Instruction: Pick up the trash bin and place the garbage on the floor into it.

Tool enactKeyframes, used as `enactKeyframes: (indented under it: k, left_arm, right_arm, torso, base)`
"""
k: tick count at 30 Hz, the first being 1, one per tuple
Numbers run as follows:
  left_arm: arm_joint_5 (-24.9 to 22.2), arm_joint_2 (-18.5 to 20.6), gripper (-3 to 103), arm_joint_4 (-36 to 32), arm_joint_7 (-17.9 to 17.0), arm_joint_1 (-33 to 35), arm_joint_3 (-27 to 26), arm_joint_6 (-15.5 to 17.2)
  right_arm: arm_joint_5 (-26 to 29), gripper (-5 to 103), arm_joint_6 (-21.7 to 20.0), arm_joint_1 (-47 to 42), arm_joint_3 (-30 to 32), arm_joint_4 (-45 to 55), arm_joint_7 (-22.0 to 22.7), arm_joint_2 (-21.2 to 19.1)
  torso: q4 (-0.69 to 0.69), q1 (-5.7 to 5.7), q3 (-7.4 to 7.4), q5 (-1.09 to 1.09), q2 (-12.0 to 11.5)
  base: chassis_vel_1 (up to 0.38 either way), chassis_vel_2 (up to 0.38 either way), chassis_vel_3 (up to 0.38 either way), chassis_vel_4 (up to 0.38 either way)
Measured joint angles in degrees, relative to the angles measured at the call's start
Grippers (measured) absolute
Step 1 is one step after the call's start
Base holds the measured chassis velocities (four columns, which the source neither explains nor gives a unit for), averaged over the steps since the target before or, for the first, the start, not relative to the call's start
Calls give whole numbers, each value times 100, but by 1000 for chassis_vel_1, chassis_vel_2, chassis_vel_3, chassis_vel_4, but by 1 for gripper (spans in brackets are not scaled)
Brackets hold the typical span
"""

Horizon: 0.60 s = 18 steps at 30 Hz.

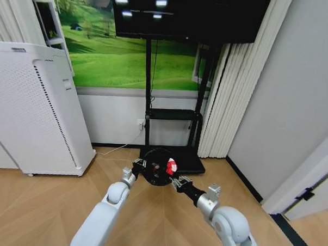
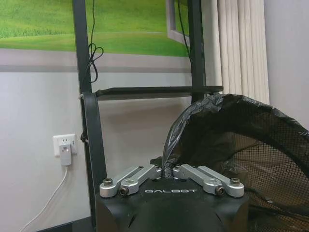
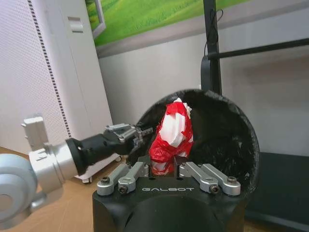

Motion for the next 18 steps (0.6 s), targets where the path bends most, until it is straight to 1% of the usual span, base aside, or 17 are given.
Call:
enactKeyframes:
  k: [8, 14, 15, 16, 17, 18]
  left_arm:
    - [-3, 80, 4, -278, -61, 266, -5, 71]
    - [28, 83, 4, -346, -64, 374, -2, 78]
    - [30, 80, 4, -355, -67, 377, -2, 80]
    - [29, 80, 4, -374, -71, 378, 4, 99]
    - [29, 80, 4, -374, -71, 378, 4, 99]
    - [24, 80, 4, -389, -75, 377, 11, 115]
  right_arm:
    - [-66, 24, 23, 427, -203, -608, 257, 142]
    - [-122, 24, -30, 534, -250, -668, 406, 200]
    - [-145, 21, -34, 534, -271, -673, 455, 205]
    - [-196, 27, -33, 528, -279, -691, 486, 208]
    - [-196, 27, -33, 528, -279, -691, 486, 208]
    - [-284, 33, -15, 510, -278, -708, 493, 208]
  torso:
    - [0, 0, 0, 0, -2]
    - [1, 0, 0, 0, -1]
    - [0, 0, 0, 0, -2]
    - [0, 0, 0, 0, -1]
    - [0, 0, 0, 0, -1]
    - [0, 0, 0, 0, -1]
  base:
    - [0, 0, 0, 0]
    - [0, 0, 0, 0]
    - [0, 0, 0, 0]
    - [0, 0, 0, 0]
    - [0, 0, 0, 0]
    - [0, 0, 0, 0]
